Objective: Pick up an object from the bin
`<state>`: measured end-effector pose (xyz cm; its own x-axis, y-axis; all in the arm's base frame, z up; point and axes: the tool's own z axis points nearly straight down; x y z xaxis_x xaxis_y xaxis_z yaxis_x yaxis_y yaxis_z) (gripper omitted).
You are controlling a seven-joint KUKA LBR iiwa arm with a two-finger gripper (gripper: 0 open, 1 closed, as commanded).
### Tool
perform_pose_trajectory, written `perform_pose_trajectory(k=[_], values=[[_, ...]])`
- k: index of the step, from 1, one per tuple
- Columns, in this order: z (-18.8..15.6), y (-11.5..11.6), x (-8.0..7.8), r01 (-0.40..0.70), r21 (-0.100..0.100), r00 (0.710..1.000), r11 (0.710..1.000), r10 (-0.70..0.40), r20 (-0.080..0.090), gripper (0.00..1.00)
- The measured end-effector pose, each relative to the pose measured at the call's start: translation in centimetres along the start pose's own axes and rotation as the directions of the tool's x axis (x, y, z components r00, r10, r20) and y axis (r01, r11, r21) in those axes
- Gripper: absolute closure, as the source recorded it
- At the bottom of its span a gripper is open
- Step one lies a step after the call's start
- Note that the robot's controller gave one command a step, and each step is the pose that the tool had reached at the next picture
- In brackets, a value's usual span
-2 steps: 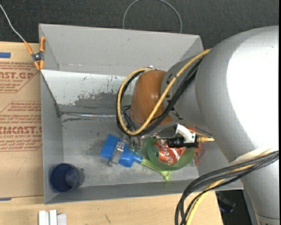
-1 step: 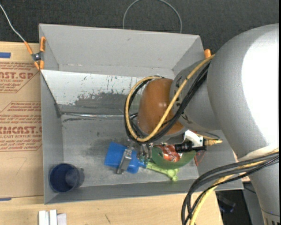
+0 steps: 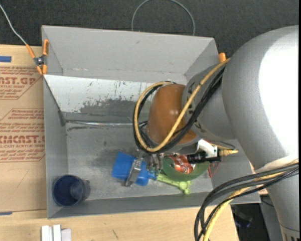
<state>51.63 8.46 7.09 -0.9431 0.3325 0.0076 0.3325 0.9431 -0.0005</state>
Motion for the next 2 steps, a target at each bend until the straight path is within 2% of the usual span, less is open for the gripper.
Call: perform_pose_trajectory(k=[2], values=[[-0.44, -0.04, 0.12, 0.000, 0.002, 1.000, 1.000, 0.000, -0.004, 1.00]])
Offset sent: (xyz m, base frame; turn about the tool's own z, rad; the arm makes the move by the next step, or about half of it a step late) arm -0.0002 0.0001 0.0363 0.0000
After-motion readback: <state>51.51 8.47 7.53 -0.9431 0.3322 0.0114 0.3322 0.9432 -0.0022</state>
